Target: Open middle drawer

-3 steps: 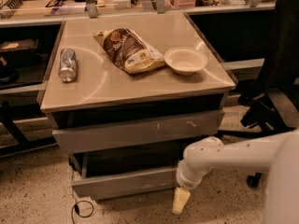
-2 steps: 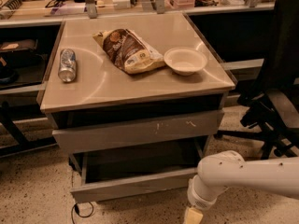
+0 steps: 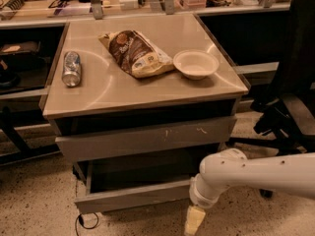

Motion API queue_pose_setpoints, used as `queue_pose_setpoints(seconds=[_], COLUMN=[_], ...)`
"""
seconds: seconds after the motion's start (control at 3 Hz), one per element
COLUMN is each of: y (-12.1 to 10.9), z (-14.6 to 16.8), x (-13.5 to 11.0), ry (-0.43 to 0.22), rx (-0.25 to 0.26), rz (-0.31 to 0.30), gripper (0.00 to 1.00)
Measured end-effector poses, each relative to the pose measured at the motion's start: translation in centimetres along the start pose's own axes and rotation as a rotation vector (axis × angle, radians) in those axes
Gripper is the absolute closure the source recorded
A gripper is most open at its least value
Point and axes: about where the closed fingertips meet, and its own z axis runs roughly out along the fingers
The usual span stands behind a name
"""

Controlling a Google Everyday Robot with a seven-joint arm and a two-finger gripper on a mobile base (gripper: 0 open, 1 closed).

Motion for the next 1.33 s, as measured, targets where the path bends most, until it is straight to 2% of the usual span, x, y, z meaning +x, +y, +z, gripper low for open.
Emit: queue_pose_setpoints(seconds=[0.33,0.67,1.33], y=[-2.8,-4.5,-4.2], z=[0.4,1.6,6.0], x=[-2.2,-3.6,-3.3], ry=[-0.015,-0.011,0.042], rx=[0.021,0.023,-0.049], rz=[-0.043,-0.071,-0.085], gripper=[0.00,0.00,0.00])
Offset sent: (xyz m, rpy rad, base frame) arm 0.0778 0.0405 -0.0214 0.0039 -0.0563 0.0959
